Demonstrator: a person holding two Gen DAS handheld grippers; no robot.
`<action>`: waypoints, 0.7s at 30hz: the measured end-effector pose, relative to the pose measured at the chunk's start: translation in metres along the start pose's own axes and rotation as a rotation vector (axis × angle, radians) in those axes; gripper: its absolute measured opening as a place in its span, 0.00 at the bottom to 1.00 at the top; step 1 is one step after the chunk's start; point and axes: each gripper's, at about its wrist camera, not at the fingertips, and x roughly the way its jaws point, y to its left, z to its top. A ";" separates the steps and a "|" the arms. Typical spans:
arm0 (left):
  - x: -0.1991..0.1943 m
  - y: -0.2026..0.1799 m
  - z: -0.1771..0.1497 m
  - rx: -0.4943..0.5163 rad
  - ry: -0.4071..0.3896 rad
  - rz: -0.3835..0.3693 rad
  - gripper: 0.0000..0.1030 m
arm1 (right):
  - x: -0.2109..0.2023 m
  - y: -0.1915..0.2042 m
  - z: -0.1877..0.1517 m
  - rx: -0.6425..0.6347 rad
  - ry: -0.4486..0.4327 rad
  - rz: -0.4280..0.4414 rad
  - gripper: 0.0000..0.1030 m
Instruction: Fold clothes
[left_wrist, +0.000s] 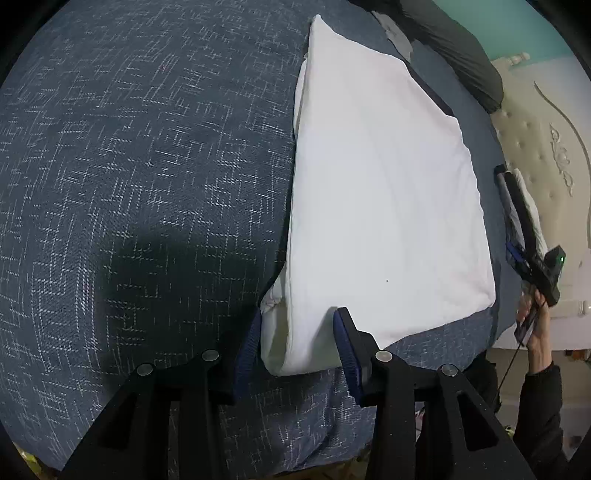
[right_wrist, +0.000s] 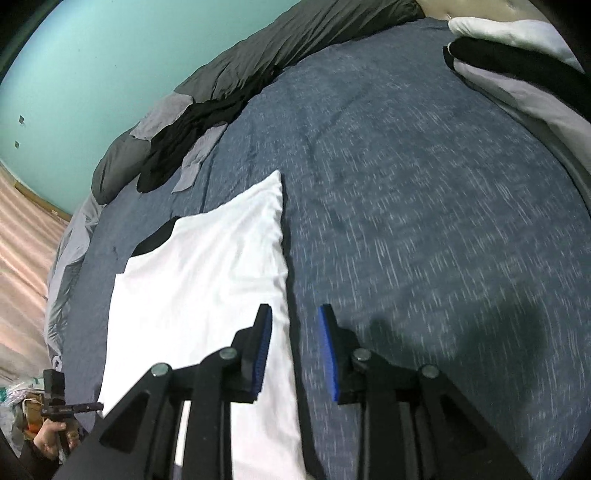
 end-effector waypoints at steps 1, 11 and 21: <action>-0.001 0.000 0.000 0.000 -0.002 -0.002 0.43 | -0.002 0.002 -0.004 -0.005 0.008 0.007 0.24; -0.001 -0.001 -0.004 0.011 -0.019 -0.008 0.42 | 0.020 0.121 -0.055 -0.263 0.212 0.074 0.24; -0.007 -0.001 -0.006 0.013 -0.041 -0.042 0.42 | 0.090 0.220 -0.110 -0.331 0.371 0.094 0.23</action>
